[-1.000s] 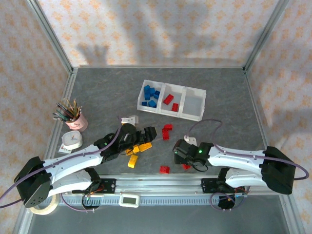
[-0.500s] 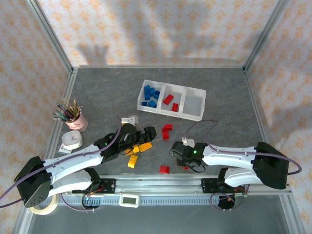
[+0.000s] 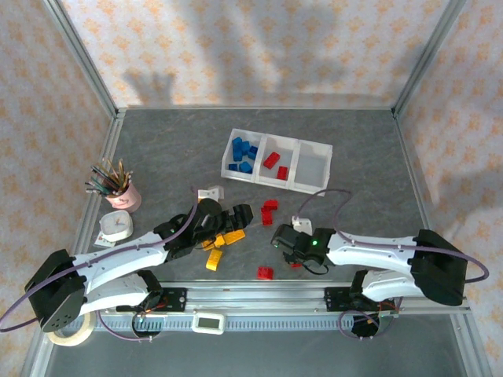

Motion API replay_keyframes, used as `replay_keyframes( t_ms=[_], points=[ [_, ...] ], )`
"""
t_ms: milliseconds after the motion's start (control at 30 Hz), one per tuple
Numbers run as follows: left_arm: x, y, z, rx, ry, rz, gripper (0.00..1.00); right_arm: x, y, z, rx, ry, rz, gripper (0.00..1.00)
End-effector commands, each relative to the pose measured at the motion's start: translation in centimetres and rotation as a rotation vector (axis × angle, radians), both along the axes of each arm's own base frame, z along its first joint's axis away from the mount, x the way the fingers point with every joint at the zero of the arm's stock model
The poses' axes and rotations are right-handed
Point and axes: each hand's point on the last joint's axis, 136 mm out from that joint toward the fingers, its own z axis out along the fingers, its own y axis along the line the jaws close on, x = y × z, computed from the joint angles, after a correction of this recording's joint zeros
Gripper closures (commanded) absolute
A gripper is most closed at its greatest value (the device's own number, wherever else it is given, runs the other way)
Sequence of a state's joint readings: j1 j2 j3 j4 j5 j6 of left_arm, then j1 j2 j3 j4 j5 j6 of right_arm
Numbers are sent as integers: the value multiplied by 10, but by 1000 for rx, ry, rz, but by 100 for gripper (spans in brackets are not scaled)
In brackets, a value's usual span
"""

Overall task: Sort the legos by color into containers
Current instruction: Pick up the lego from the bottom-center of the table.

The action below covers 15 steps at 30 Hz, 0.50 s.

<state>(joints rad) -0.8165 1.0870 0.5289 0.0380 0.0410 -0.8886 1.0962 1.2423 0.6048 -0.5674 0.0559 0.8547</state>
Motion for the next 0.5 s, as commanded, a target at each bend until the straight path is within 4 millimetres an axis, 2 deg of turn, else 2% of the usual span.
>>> replay_keyframes(
  t_ms=[0, 300, 467],
  points=[
    [9, -2, 20, 12, -57, 9, 1, 35, 12, 36, 54, -144, -24, 74],
    [25, 8, 39, 78, -105, 29, 1, 119, 25, 91, 42, -345, -43, 74],
    [39, 19, 45, 72, -115, 54, 1, 170, 31, 108, 36, -414, -67, 74]
  ],
)
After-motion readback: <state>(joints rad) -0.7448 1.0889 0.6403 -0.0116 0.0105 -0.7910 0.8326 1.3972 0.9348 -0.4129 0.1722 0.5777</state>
